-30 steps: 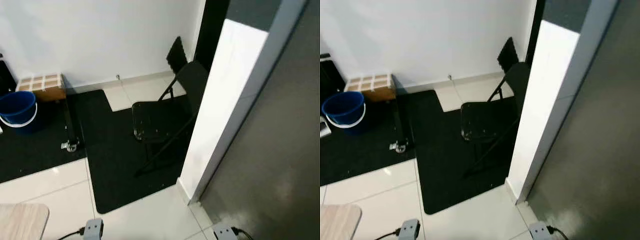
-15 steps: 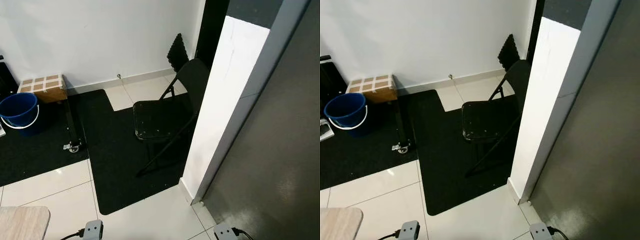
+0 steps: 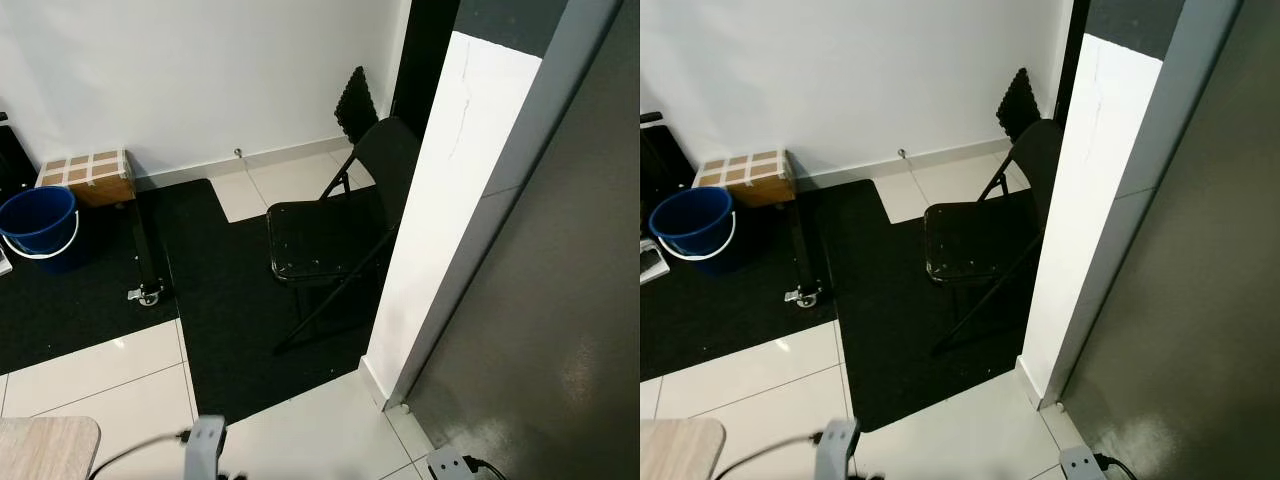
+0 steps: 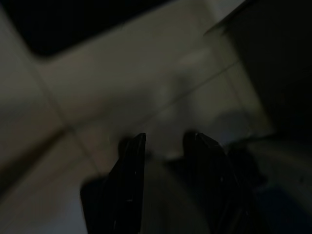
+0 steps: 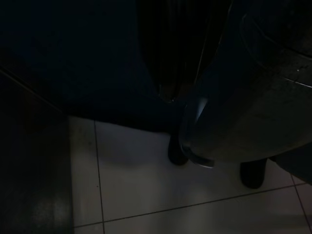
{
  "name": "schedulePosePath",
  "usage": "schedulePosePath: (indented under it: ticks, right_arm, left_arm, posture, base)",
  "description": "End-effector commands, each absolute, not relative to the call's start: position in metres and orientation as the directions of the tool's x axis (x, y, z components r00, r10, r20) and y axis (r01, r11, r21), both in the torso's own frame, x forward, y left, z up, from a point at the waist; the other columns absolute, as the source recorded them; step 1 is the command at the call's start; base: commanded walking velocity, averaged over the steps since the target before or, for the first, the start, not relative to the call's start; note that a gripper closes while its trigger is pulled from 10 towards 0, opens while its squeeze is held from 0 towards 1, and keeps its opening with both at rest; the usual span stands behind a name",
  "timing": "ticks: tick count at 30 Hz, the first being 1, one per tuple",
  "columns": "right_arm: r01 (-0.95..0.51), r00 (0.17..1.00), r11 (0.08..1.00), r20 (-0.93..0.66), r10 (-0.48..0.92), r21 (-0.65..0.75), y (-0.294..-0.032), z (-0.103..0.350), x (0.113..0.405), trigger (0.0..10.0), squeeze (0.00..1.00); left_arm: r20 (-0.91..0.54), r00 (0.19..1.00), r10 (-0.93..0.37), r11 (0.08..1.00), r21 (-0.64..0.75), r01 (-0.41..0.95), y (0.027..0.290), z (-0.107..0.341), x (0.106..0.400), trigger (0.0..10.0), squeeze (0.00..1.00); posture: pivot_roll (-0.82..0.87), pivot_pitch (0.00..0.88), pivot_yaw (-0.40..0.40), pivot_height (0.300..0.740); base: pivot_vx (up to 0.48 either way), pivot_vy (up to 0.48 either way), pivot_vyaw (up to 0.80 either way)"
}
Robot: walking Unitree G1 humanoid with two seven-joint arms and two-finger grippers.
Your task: Restocking fridge
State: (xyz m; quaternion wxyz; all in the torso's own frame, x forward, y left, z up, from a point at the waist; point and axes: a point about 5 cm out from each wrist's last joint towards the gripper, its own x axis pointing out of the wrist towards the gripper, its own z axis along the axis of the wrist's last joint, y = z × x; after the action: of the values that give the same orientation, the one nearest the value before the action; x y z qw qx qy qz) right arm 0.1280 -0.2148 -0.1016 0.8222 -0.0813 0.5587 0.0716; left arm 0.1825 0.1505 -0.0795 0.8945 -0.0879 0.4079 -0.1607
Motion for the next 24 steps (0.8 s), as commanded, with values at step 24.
schedulePosePath:
  ticks: [24]
  right_arm:
    - [-0.192, 0.367, 0.974, -0.929, -0.041, -0.119, -0.222, -0.102, 0.125, 10.0, 0.0]
  left_arm:
    - [0.0, 0.904, -0.427, 0.901, -0.079, 0.426, 0.125, 0.073, 0.331, 10.0, 0.0]
  posture:
    - [-0.03, 0.0, 0.016, 0.74]
  base:
    - [0.0, 0.0, 0.0]
